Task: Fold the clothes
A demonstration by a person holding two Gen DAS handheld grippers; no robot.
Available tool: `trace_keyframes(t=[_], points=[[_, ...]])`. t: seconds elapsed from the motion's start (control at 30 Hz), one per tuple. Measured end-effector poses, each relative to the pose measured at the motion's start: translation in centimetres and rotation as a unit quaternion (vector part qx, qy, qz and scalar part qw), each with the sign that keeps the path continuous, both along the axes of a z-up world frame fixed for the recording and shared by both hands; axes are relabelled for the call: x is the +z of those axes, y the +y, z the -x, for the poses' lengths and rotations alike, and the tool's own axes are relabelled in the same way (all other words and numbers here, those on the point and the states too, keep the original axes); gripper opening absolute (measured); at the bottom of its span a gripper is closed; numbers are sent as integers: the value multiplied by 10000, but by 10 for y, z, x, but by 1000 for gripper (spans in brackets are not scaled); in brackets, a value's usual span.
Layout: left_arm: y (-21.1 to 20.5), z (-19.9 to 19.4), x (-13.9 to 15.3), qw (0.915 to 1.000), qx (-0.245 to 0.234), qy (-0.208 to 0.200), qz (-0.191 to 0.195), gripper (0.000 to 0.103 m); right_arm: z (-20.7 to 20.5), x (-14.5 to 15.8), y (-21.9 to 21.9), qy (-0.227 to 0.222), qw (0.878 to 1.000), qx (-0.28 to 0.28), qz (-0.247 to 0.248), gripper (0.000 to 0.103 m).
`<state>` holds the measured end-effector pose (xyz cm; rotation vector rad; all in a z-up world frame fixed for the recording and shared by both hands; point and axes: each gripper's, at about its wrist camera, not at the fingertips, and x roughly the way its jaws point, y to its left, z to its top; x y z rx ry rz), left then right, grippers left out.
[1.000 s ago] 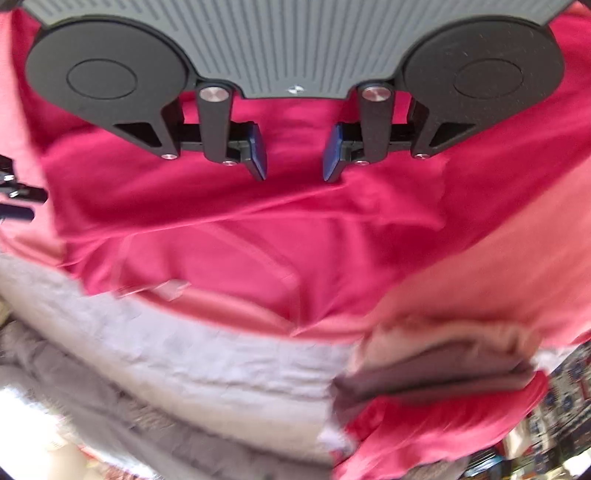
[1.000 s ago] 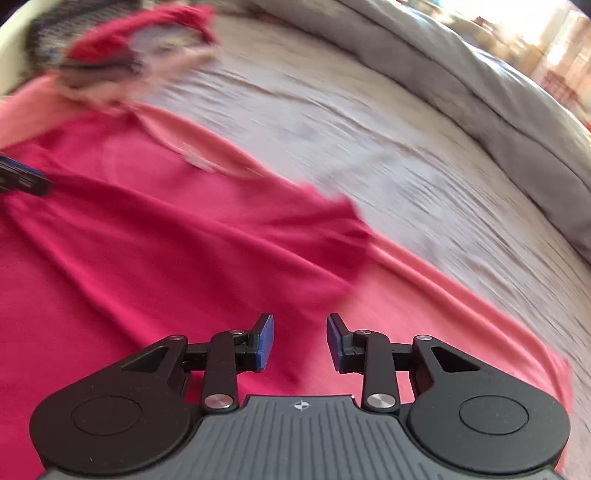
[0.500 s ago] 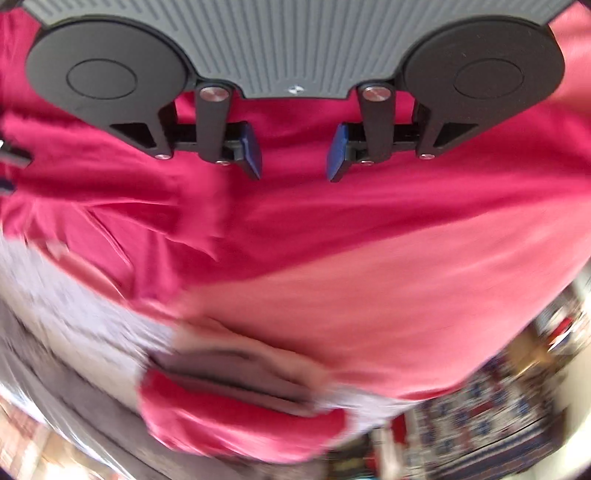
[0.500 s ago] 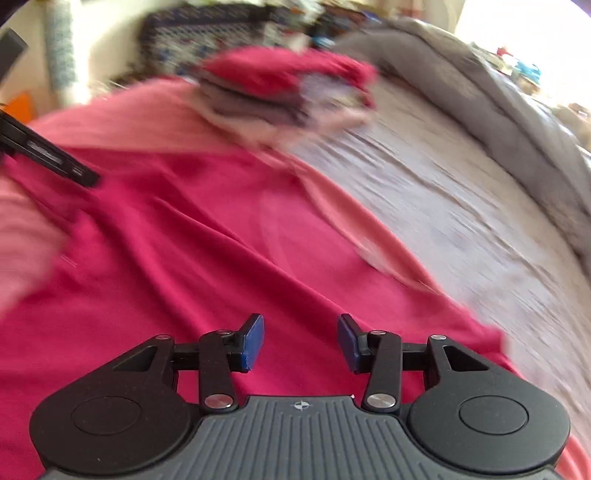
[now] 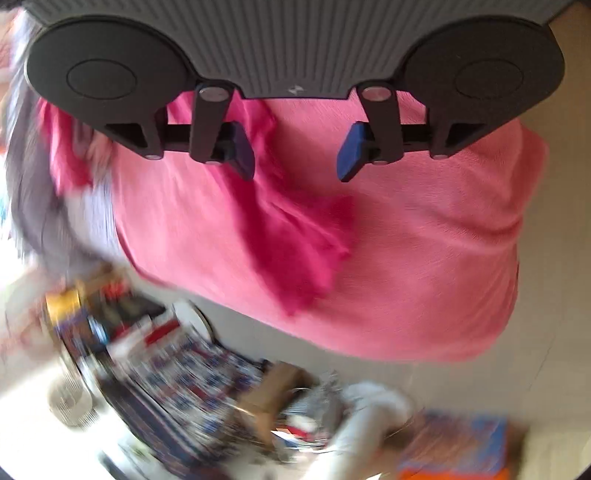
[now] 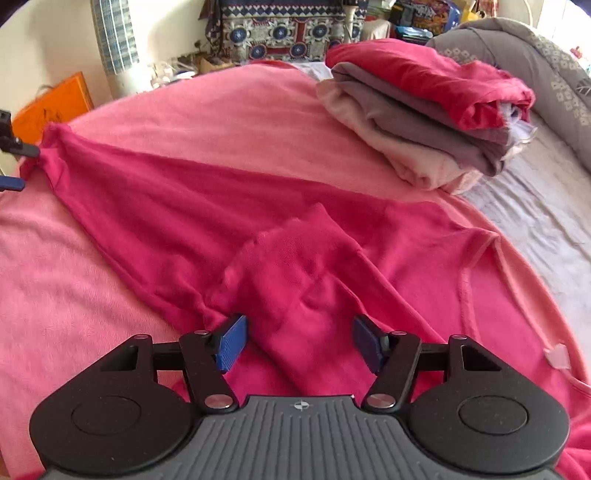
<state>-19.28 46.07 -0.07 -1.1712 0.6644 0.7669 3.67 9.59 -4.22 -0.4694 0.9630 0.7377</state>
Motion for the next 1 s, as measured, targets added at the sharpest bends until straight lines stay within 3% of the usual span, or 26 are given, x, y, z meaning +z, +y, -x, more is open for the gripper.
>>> trace_keyframes(t=[0.1,0.17,0.27,0.33,0.4,0.5,0.6,0.7,0.8,0.9,1.0], points=[[8,9,-24,9960,538,-574,430,60,1,3,-2,69,9996,-111,239,64],[3,12,-31,9931,741,-814,395,66,-2,5,-4,187,9990,-282,282,64],[-3,15,-36,9893,1057,-979,238,65,0,2,-10,337,9976,-532,278,64],[-7,15,-36,9885,1211,-905,-49,58,8,0,-13,328,9971,-602,321,64],[-7,8,-38,9887,1305,-691,-241,31,9,-1,-8,311,9968,-638,377,64],[-3,3,-41,9874,1355,-782,-250,5,10,0,-7,318,9966,-661,368,64],[-3,2,-35,9866,1283,-956,-311,3,11,1,-7,325,9965,-685,358,64],[-10,-4,-12,9878,981,-951,-744,3,13,4,-11,300,9964,-730,323,64],[-26,-26,23,9836,250,-924,-1528,3,14,8,-20,221,9954,-887,275,64],[-59,-52,56,9666,-630,-1137,-2208,3,18,14,-38,126,9931,-1160,123,65],[-99,-85,81,9432,-1514,-1508,-2542,3,24,21,-64,52,9888,-1492,5,67]])
